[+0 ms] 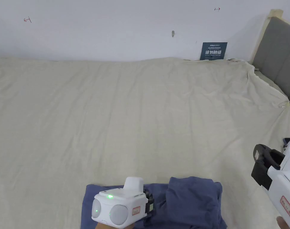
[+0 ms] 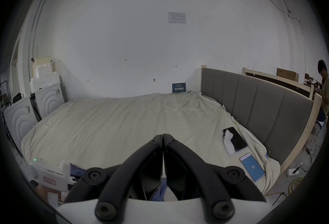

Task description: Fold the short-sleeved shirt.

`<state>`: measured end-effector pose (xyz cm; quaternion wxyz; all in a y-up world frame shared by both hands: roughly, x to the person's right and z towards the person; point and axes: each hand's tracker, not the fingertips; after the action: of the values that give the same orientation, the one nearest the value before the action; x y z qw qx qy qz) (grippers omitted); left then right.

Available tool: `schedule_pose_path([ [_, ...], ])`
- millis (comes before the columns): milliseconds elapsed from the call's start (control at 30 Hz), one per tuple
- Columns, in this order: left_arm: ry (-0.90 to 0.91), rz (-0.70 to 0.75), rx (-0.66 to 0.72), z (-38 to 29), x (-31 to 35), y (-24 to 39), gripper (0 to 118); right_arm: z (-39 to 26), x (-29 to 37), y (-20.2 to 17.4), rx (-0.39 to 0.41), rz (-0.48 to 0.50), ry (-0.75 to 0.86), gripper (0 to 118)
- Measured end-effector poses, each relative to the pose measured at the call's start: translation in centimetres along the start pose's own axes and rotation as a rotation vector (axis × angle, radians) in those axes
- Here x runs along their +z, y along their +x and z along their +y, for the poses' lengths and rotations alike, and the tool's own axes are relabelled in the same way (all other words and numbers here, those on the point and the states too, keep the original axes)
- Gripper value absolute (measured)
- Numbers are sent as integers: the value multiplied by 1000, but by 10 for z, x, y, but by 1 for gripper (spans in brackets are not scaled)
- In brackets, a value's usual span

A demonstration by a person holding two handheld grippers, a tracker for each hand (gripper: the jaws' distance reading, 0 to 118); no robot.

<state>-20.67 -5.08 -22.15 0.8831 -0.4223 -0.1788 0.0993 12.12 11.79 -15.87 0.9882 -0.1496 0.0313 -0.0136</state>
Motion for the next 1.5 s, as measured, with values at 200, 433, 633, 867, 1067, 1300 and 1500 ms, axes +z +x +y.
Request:
schedule_pose_path([
  [200, 77, -53, 79, 20, 63, -38, 0, 5, 0, -4, 12, 14, 11, 0],
  [433, 82, -40, 134, 30, 122, -106, 0, 7, -4, -13, 24, 35, 13, 0],
  [633, 10, -51, 222, 17, 133, -164, 13, 5, -10, -23, 29, 51, 2, 0],
  [867, -110, -56, 344, -11, 100, -204, 79, 2, -15, -34, 37, 57, -22, 0],
  [1067, -142, -62, 352, -22, 70, -207, 79, 1, -16, -39, 45, 49, -41, 0],
  [1300, -125, -80, 328, -11, 56, -195, 57, 1, -18, -36, 47, 34, -51, 0],
  [1500, -149, -76, 293, -10, 47, -184, 19, 1, -17, -33, 39, 28, -49, 0],
])
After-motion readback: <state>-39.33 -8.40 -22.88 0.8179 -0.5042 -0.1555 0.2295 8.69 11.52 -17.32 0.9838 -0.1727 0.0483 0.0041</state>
